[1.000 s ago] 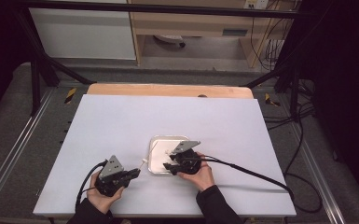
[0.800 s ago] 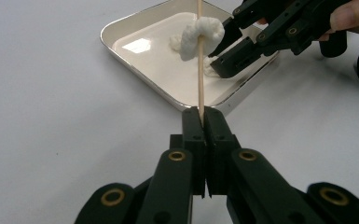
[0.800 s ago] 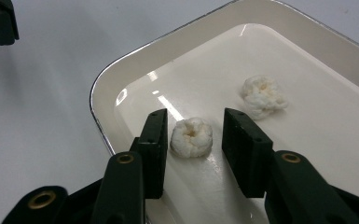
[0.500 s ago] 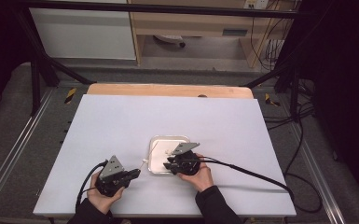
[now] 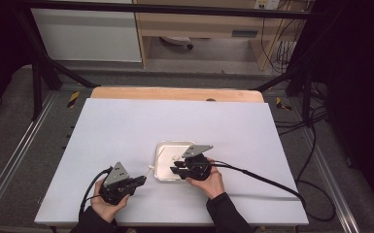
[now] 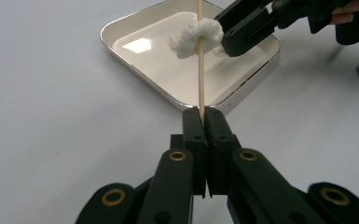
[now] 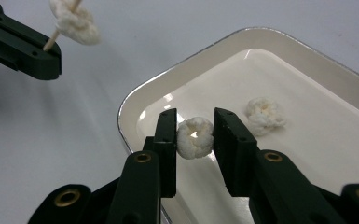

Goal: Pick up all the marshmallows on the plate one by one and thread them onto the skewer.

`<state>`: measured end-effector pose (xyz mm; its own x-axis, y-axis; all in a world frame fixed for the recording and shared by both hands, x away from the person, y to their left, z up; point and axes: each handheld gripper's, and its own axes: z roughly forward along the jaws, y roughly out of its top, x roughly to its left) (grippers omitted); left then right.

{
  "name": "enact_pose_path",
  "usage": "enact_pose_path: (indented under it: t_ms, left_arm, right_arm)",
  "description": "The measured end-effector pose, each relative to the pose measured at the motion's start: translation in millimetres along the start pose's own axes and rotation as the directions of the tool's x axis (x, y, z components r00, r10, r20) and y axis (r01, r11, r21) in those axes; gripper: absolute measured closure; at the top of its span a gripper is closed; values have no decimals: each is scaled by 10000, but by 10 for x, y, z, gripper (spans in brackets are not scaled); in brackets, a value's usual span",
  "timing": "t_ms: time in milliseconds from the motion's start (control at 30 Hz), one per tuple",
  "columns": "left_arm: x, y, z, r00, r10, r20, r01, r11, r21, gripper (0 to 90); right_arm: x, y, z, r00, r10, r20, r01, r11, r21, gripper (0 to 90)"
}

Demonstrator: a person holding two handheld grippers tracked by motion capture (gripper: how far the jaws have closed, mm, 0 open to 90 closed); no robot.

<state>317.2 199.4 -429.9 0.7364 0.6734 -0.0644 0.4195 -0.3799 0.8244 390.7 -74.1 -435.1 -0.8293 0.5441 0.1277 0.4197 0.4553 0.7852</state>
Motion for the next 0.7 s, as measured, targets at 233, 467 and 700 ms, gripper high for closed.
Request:
enact_pose_path:
  t_ms: [233, 467, 700]
  left_arm:
    - [3, -1, -4, 10000, -15, 17, 15, 10000, -15, 885]
    - [4, -4, 0, 10000, -38, 36, 38, 10000, -13, 885]
    - [2, -4, 0, 10000, -14, 62, 14, 10000, -39, 886]
  right_arm:
    - [3, 66, -111, 9997, 120, -211, -128, 9992, -379, 720]
    - [-3, 123, -233, 9995, 147, -270, -165, 9976, -679, 726]
    - [-1, 185, -363, 9992, 161, -367, -198, 9945, -1030, 729]
